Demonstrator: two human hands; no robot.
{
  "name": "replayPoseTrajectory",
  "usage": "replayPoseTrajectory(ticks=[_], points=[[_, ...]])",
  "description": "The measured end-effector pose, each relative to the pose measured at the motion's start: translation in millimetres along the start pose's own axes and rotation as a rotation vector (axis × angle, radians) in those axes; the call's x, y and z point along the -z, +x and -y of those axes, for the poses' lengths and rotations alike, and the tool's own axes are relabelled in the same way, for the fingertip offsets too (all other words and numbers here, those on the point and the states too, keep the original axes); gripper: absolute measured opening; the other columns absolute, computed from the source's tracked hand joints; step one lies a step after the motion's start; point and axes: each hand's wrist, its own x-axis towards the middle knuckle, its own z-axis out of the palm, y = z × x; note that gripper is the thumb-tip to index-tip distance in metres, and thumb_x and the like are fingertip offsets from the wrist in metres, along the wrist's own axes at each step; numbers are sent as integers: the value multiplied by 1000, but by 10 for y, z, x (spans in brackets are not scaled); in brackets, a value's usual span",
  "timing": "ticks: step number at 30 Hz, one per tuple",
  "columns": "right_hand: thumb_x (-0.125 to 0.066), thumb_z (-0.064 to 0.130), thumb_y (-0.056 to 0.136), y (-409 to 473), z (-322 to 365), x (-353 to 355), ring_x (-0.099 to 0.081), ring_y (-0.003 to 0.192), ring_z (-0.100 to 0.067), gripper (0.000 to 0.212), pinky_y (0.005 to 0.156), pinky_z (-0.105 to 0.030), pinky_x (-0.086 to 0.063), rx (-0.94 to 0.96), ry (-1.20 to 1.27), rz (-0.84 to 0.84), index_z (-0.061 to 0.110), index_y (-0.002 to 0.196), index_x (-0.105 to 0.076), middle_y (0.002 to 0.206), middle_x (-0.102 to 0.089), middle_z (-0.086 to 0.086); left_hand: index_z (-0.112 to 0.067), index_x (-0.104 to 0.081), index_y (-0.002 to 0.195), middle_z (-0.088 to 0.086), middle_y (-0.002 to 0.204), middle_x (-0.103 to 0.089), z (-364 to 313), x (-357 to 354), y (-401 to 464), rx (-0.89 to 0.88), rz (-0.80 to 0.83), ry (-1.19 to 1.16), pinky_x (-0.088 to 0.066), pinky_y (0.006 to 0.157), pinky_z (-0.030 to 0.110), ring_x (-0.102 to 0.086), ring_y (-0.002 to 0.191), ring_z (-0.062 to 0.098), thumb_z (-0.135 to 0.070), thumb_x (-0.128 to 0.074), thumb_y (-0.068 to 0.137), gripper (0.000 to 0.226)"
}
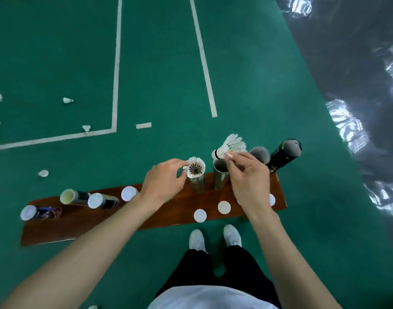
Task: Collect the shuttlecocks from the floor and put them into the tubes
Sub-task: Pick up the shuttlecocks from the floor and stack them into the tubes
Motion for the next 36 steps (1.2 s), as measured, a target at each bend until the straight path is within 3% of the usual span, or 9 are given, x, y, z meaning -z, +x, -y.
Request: replayPoseTrajectory(ticks=[4,7,10,13,16,20,25,28,36], points=[[-68,20,99,118,-30,-304,-72,99,-17,18,82,-39,-60,223,-219,219,17,112,-81,114,-77,6,-32,-73,114,-15,121,-70,109,172,-165,183,-127,-49,-51,91,30,-65,108,10,-31,-56,98,24],[-62,19,100,164,-113,-485,-71,91,-20,20,64,-39,-58,312,-382,365,21,110,-80,112,-76,7,-29,-74,108,-13,115,-72,189,244,-397,309,-187,-83,-49,86,28,-66,100,12,-28,-58,97,20],[-51,17,102,179,-246,-674,-67,79,-26,23,45,-29,-35,345,-568,531,20,96,-73,101,-71,3,-29,-74,105,-14,109,-72,238,263,-659,432,-217,-94,-47,78,26,-63,87,8,-27,-59,97,18],[-57,38,102,200,-329,-810,-67,96,-29,26,58,-33,-47,321,-692,682,20,119,-66,123,-64,0,-32,-74,102,-19,97,-70,217,260,-911,492,-235,-100,-41,66,21,-54,72,-2,-24,-61,96,16],[-63,51,97,190,-358,-854,-64,108,-31,47,78,-42,-56,318,-738,727,16,128,-61,133,-58,-3,-32,-74,103,-12,102,-73,206,314,-1099,509,-237,-93,-47,67,30,-60,77,10,-22,-62,95,18],[-62,50,97,146,-407,-887,-66,96,-31,40,69,-38,-52,341,-776,697,15,116,-65,118,-62,-5,-30,-74,104,-8,102,-74,246,448,-1265,517,-296,-79,-50,71,36,-63,80,19,-22,-62,95,17],[-62,44,99,98,-411,-961,-68,101,-31,39,79,-40,-56,307,-781,738,13,123,-63,123,-63,-7,-31,-75,104,-12,105,-74,348,632,-1604,500,-364,-129,-55,78,37,-65,88,11,-23,-60,97,18],[-60,38,101,138,-402,-1000,-66,112,-32,43,87,-41,-56,282,-847,747,17,138,-58,136,-61,-6,-31,-75,103,-12,102,-74,450,692,-1865,517,-399,-135,-47,70,28,-60,78,2,-22,-63,96,18],[-62,28,100,244,-468,-1174,-69,99,-28,40,76,-37,-58,184,-951,781,18,137,-53,121,-68,-8,-32,-75,99,-20,93,-69,561,706,-2279,585,-411,-177,-38,67,14,-59,75,-6,-19,-63,95,18]])
